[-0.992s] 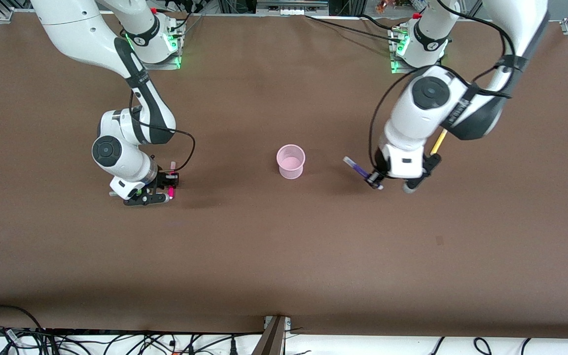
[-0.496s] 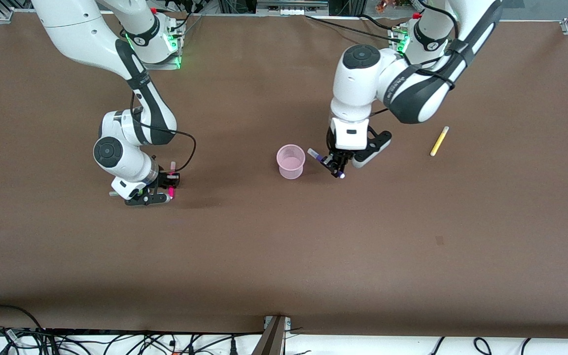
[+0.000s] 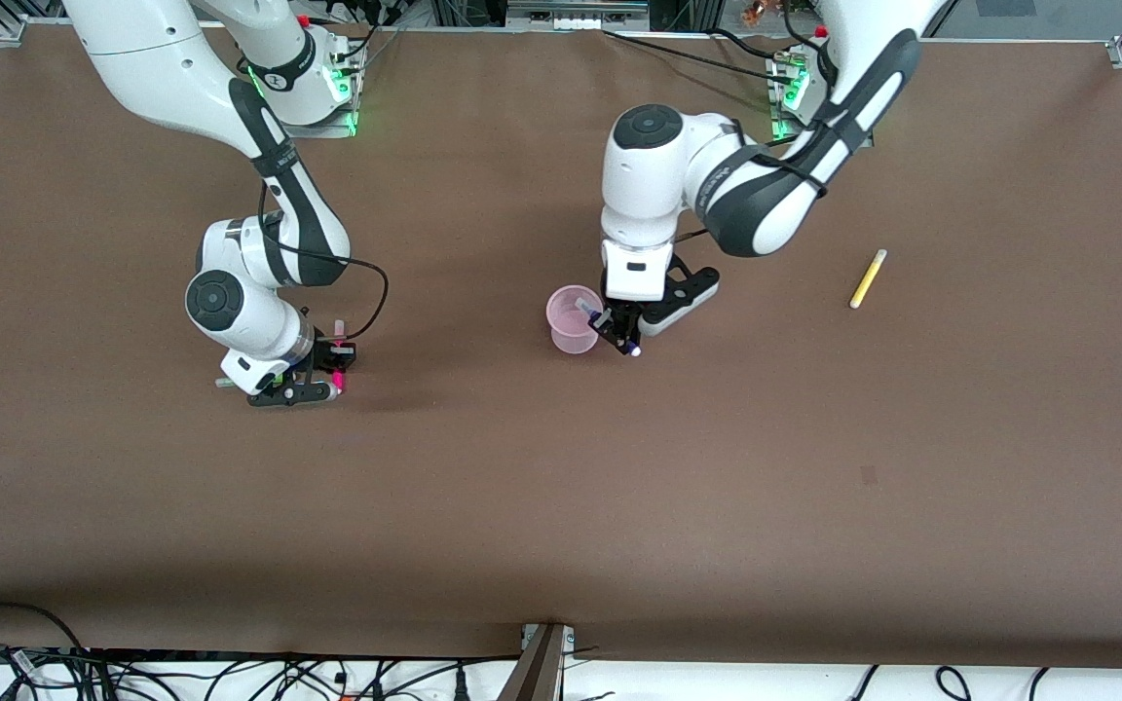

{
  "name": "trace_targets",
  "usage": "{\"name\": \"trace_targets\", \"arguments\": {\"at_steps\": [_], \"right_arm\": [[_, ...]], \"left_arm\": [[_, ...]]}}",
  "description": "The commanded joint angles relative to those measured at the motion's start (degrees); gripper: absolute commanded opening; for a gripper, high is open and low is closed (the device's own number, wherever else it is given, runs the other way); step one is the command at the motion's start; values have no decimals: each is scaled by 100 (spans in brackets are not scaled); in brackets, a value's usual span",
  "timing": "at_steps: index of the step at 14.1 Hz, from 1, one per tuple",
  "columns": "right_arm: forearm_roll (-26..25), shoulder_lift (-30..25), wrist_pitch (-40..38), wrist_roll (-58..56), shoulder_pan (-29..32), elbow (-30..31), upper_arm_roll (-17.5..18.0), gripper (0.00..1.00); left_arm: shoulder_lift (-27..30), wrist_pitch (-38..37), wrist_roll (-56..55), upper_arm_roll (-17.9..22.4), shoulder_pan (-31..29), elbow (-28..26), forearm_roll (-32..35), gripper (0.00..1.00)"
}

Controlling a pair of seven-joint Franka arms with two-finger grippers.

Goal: Organize pens into pink holder with both arms
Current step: 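Carry the blue marker with the left gripper over the pink cup, then lower the blue marker into the cup and open the left gripper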

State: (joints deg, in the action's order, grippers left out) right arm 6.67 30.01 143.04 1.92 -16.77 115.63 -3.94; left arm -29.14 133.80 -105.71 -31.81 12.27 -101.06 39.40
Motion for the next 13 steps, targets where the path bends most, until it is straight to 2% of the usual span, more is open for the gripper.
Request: {"name": "trace_targets", "arguments": {"at_steps": [1, 4, 6, 13], "right_arm": [[107, -13, 66, -113, -37, -40, -1, 0], [107, -74, 57, -174, -37, -58, 8, 0], [107, -145, 57, -183, -37, -75, 8, 0], [98, -356, 13, -420, -46, -181, 8, 0]], "left_arm": [[-92, -55, -143, 228, 276, 219, 182, 0], [-101, -64, -143, 297, 469, 254, 200, 0], [-110, -73, -196, 324, 531, 254, 550, 0], [-259, -196, -626, 386, 804, 228, 1061, 0]]}}
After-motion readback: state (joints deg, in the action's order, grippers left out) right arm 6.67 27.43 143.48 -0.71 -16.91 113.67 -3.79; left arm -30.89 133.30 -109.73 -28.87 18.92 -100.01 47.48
